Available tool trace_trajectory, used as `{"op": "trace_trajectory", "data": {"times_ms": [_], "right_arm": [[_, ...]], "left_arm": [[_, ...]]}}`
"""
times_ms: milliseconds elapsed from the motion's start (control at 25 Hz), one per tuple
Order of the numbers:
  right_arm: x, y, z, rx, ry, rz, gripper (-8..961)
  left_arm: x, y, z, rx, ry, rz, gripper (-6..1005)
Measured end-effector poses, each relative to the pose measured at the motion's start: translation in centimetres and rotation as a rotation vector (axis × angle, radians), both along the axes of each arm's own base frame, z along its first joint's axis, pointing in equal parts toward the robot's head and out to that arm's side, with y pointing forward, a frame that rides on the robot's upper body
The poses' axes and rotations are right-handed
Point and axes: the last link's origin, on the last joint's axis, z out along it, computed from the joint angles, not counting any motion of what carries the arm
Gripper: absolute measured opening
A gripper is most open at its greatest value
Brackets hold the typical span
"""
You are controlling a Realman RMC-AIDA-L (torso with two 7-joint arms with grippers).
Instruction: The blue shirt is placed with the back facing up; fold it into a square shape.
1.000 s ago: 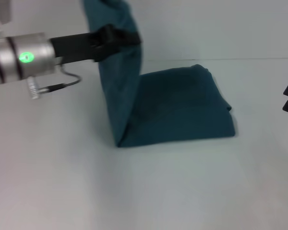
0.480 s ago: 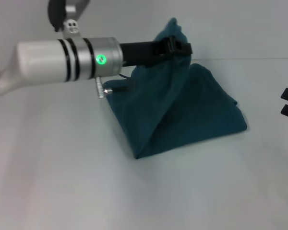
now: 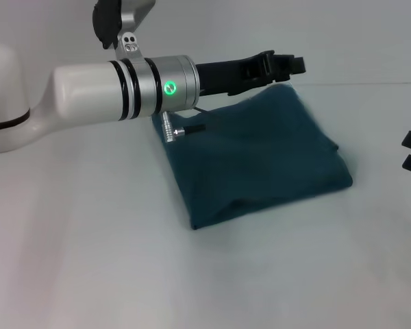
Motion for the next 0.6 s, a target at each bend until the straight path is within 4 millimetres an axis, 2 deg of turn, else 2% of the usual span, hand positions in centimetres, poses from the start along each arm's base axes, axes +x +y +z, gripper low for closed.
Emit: {"op": "trace_trajectory", "data": {"times_ms": [80, 240, 400, 520, 560, 600], "right_arm": [[0.1, 0.0, 0.1, 0.0, -0.002, -0.001, 719], [0.1, 0.2, 0.3, -0.005, -0.015, 0.004, 719], [-0.2, 0.9, 0.7, -0.039, -0.077, 0.027, 719], [-0.4, 1.8, 1.2, -0.08, -0.133, 0.036, 719], [-0.5, 2.2, 1.4, -0.092, -0.149, 0.035, 719], [-0.6, 2.5, 1.5, -0.099, -0.159, 0.038, 719]], "left_arm": [[-0.1, -0.3, 0.2, -0.011, -0.03, -0.003, 269], [-1.6, -1.1, 2.1, -0.001, -0.121, 0.013, 356], [-6.5, -2.0, 4.7, 0.031, -0.206, 0.169, 443], [-10.0, -3.2, 6.0, -0.014, -0.232, 0.284, 535], [-10.8, -3.6, 6.2, -0.037, -0.233, 0.315, 583], [-10.8, -3.6, 6.2, -0.037, -0.233, 0.315, 630]]}}
